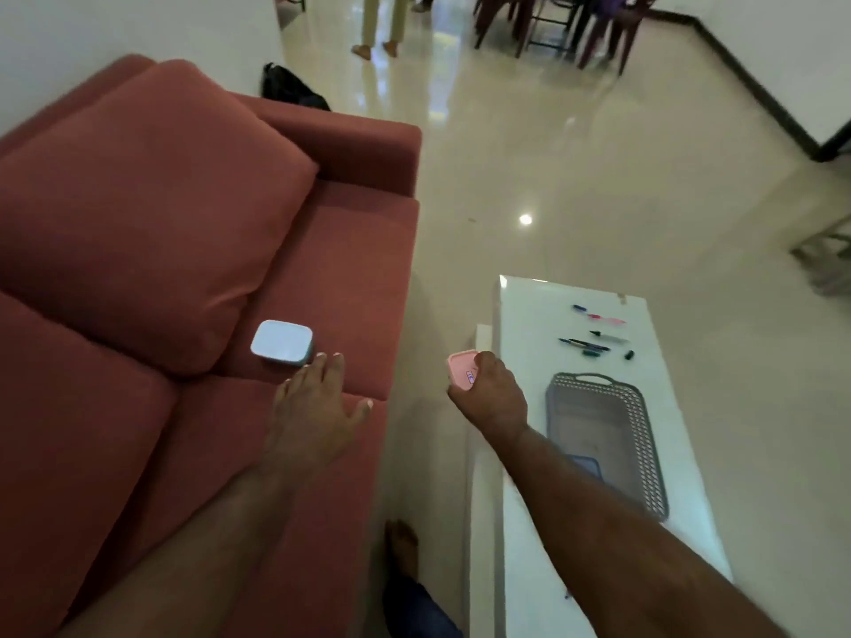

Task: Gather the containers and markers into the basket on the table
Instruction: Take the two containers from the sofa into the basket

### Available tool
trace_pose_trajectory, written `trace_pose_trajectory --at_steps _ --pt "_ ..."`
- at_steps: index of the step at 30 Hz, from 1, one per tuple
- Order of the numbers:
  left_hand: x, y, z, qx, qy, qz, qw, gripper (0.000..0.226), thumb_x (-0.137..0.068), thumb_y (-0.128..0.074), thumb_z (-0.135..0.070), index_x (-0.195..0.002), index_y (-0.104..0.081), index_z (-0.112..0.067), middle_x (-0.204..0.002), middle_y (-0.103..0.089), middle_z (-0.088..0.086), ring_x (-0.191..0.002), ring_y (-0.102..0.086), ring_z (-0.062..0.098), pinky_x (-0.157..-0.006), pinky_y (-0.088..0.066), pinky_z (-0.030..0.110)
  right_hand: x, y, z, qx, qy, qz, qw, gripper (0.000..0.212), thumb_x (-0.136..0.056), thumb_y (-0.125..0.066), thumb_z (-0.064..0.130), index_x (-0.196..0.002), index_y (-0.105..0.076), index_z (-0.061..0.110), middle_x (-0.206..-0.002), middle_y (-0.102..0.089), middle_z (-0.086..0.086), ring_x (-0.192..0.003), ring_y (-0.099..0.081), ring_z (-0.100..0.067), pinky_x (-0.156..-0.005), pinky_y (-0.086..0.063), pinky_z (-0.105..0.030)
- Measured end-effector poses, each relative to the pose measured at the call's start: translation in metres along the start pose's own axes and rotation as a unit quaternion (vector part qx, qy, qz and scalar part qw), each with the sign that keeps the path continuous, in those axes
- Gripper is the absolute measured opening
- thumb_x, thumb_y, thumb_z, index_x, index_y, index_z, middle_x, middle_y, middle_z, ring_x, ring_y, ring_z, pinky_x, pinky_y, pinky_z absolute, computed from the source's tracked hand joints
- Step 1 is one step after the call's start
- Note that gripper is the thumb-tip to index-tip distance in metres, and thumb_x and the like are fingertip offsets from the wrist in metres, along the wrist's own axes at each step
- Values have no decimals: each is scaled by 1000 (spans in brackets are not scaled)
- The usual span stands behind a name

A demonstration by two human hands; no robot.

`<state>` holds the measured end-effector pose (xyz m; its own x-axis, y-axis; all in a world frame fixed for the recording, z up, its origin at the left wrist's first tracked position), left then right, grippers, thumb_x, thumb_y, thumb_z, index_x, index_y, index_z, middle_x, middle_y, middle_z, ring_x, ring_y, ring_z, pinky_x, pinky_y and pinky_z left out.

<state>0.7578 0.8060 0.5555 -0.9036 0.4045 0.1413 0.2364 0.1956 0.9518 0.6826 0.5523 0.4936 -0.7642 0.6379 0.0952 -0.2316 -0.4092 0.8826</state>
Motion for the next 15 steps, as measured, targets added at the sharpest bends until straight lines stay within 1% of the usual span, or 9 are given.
trace_pose_trajectory --at_steps 2,8,12,15 --pt "0 -3 -27 2 -30 5 1000 81 -87 -52 -59 -153 -29 -18 -159 -30 9 -145 -31 26 -115 -26 44 4 23 -29 -1 -28 -17 999 57 -72 -69 45 -117 -50 15 -111 -62 -8 -104 -59 -32 -82 -51 -39" --pt "-5 -26 -97 -20 -110 25 993 80 -87 -52 -60 -152 -30 -17 -159 -31 10 -144 -33 27 -115 -27 44 14 72 -133 22 -117 -21 993 65 -71 -71 53 -122 -51 17 -119 -62 -9 -112 -58 -31 -88 -49 -38" --pt "-16 -55 -134 -47 -144 54 987 79 -88 -51 -60 -152 -29 -18 -158 -33 9 -143 -35 26 -113 -29 44 12 81 -206 30 -169 -22 985 69 -71 -73 52 -125 -51 15 -120 -62 -13 -110 -59 -33 -87 -51 -38" --pt "-29 -74 -154 -65 -163 67 982 80 -86 -51 -60 -150 -31 -18 -156 -37 10 -141 -38 27 -112 -32 44 1 74 -247 34 -194 -1 980 68 -71 -75 49 -125 -50 14 -118 -63 -13 -108 -60 -33 -86 -51 -38"
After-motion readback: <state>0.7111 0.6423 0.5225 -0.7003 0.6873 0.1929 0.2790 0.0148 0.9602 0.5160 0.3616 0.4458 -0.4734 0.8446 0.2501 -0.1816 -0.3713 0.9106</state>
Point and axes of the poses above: each hand's wrist, its own x-axis away from the middle knuckle, its own y-axis out of the back of the hand, z = x × y, the point moved 5 cm from there along -x, towards the middle knuckle
